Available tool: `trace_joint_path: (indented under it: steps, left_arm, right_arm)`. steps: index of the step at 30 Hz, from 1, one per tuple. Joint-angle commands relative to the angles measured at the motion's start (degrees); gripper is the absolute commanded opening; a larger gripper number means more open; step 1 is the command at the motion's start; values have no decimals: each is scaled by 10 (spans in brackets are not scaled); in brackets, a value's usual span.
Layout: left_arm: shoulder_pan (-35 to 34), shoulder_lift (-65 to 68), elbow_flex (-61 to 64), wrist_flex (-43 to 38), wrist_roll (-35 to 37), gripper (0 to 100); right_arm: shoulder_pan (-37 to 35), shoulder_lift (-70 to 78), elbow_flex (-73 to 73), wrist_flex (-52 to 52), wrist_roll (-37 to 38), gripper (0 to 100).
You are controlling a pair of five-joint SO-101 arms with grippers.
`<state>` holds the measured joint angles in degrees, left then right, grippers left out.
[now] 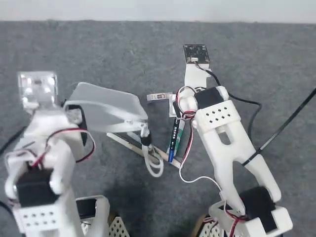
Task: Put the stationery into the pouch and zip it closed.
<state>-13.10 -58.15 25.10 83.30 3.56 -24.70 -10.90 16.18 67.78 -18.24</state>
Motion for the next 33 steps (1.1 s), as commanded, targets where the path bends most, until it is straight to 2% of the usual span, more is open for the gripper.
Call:
trace_joint_path:
  steps: [1,5,10,17,24,33]
  left_arm:
    - [4,77,-89,24,24,9]
    - [4,150,-108,30,27,9]
    - [4,209,-105,17,71,9]
    - [4,217,-77,-22,104,9]
    - [4,217,-56,-48,105,9]
    - [0,217,-56,-46,105,9]
  right_arm:
    - [8,-38,-4,-11,-6,7]
    - [8,-38,-4,-11,-6,7]
    - [-4,-35,1,-11,-6,7]
    - [-8,-84,-4,1,-5,7]
    - [-9,-181,17,19,-5,7]
    - [-89,-305,57,19,-5,7]
